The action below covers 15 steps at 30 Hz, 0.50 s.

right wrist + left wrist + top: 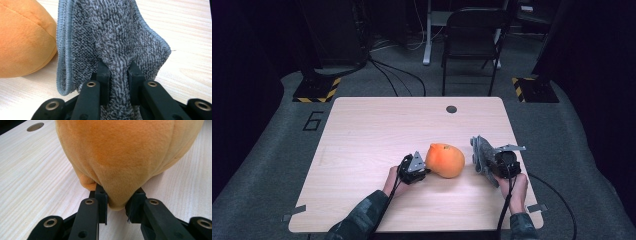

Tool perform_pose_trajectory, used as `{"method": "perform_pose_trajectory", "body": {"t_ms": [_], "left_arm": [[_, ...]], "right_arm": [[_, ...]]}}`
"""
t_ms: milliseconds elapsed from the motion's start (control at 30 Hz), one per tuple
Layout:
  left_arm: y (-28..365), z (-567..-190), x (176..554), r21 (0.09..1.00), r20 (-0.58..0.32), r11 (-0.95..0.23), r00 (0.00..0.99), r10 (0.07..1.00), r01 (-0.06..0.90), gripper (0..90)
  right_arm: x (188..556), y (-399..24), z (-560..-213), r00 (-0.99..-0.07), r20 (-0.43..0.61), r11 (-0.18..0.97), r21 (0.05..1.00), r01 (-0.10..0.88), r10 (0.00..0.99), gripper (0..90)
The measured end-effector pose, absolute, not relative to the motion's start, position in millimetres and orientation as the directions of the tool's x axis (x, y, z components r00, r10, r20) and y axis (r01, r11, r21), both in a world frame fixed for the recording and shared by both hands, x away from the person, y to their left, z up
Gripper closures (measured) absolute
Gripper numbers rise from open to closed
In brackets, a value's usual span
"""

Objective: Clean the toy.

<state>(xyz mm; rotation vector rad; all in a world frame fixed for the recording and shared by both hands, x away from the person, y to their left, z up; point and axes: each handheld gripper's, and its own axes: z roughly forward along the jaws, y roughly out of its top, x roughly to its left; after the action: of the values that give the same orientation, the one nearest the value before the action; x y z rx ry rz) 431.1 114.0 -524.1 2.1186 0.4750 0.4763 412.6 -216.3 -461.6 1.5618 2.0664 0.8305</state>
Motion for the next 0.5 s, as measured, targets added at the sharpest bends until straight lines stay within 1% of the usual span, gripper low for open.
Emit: {"method": "perform_pose_trajectory", "body": {"t_ms": [267,500], "left_arm": [[117.6,-515.4,429.1,0.875,0.109,-0.458,0.857,0.503,0.158,77.0],[125.4,-491.0,425.2,0.915,-0.015,-0.339,0.859,0.511,0.217,77.0]], "right_arm": [[413.1,-217.6,-463.9,-0.281,0.017,0.196,0.677,0.709,0.959,76.0],[413.1,-222.8,-463.9,-0.264,0.024,0.178,0.68,0.711,0.964,76.0]]}}
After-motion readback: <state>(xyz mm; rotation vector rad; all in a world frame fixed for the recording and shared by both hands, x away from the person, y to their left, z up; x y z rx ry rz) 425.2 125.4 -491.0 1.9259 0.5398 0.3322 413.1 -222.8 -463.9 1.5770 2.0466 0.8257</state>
